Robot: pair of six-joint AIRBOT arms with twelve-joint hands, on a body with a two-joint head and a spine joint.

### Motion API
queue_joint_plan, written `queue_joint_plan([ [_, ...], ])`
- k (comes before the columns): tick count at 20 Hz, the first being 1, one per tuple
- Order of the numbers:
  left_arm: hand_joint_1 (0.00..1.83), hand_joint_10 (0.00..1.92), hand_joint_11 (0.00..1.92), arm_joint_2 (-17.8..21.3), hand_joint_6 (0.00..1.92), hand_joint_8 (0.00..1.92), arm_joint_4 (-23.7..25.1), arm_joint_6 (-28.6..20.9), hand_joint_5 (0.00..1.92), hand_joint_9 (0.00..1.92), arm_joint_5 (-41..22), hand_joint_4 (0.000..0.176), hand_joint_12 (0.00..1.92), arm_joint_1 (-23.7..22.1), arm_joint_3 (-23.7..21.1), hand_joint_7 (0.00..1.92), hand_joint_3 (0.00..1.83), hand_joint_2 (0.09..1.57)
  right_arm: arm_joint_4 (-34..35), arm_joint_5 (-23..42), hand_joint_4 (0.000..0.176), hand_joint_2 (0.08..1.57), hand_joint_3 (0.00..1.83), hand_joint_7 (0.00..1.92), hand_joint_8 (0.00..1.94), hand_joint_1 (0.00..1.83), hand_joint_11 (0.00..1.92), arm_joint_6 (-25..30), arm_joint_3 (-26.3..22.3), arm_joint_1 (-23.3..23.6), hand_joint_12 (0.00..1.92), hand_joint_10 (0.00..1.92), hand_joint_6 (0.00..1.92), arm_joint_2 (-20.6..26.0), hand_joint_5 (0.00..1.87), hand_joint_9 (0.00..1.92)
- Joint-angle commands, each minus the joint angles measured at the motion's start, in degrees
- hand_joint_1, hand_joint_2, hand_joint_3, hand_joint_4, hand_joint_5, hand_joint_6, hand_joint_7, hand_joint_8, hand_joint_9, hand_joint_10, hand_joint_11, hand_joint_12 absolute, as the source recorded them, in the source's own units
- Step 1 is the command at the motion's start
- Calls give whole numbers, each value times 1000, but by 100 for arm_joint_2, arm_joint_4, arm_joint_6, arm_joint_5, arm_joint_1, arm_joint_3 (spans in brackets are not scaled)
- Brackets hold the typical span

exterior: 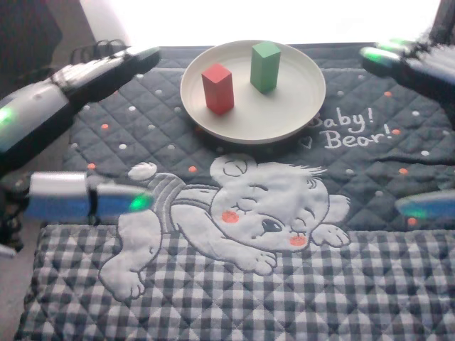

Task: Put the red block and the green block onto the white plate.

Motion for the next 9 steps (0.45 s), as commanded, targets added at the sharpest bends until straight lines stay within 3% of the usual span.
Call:
queue_joint_plan([
  [1,783,1,0,55,0,0,-92,-43,71,82,-1076,29,424,57,-62,63,0,880,217,980,75,880,13,110,0,829,6,6,-82,-147,2,0,5,75,170,18],
  [2,790,0,0,107,0,0,-207,-43,43,70,-1366,47,412,239,-168,46,0,864,386,1191,78,875,9,100,0,827,14,-32,-201,-376,6,5,0,153,155,26],
  [4,807,8,0,193,10,6,-370,-69,34,48,-1757,65,319,520,-290,29,4,882,600,1426,99,859,0,91,0,716,87,-101,-336,-625,37,21,1,239,154,75],
  [5,836,7,0,222,7,4,-439,-100,44,55,-1906,51,389,632,-331,32,0,864,642,1475,95,860,1,91,0,740,67,-104,-364,-668,29,15,0,243,151,69],
  [7,825,6,0,255,1,2,-553,-212,19,30,-2205,42,344,830,-382,7,3,871,663,1488,99,856,0,107,5,756,78,-104,-377,-697,35,21,0,190,132,98],
  [8,813,6,0,252,1,5,-621,-251,20,40,-2297,42,308,903,-395,26,5,882,671,1488,87,850,0,106,4,773,85,-104,-379,-712,39,18,2,142,134,100],
  [9,809,9,0,251,1,8,-632,-256,23,62,-2311,30,321,913,-396,56,4,884,674,1488,98,836,0,110,5,811,90,-104,-384,-720,42,16,3,131,136,104],
])
